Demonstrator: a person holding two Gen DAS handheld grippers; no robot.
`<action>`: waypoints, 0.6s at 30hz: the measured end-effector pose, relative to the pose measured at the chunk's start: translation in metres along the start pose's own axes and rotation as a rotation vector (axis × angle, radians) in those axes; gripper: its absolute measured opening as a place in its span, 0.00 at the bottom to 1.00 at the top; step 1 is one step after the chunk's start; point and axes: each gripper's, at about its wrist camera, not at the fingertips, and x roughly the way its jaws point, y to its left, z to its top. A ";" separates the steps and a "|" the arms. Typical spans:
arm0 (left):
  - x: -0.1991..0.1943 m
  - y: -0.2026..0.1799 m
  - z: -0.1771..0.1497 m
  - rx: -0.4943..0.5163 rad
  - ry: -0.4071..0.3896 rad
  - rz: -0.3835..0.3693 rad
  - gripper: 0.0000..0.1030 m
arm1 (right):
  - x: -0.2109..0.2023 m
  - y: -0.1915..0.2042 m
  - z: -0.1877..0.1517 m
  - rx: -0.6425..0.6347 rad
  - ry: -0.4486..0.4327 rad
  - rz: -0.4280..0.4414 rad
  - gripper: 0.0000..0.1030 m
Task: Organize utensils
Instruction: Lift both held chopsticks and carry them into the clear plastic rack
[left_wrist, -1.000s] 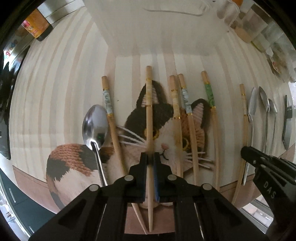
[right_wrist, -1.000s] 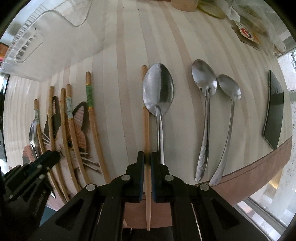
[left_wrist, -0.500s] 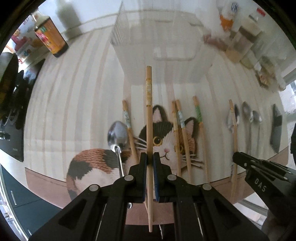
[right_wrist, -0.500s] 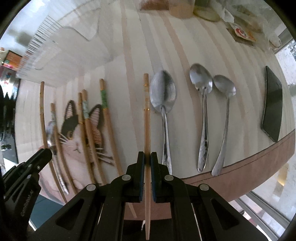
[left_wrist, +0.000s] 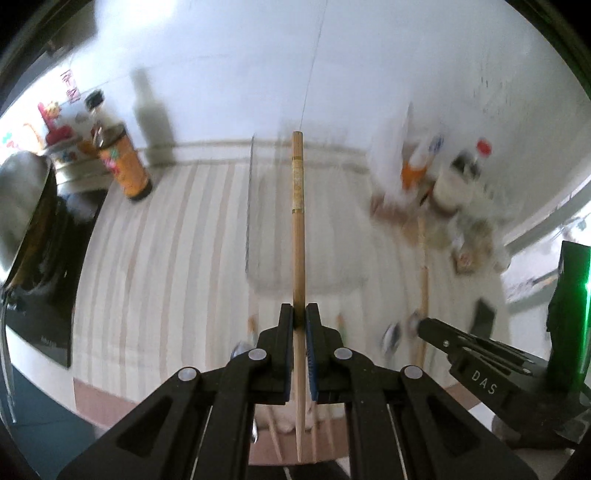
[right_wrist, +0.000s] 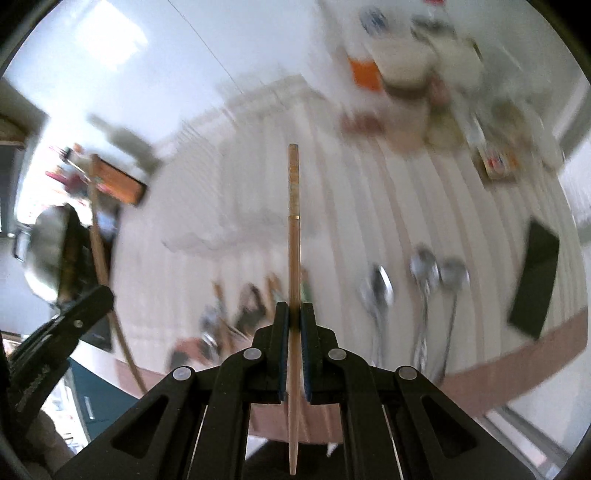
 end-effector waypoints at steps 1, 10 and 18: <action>0.001 0.003 0.015 -0.006 0.001 -0.009 0.04 | -0.004 0.007 0.014 -0.013 -0.016 0.009 0.06; 0.082 0.028 0.121 -0.070 0.134 -0.043 0.04 | 0.054 0.049 0.132 -0.066 -0.010 -0.007 0.06; 0.170 0.059 0.144 -0.135 0.299 -0.055 0.04 | 0.128 0.044 0.171 -0.049 0.081 -0.045 0.06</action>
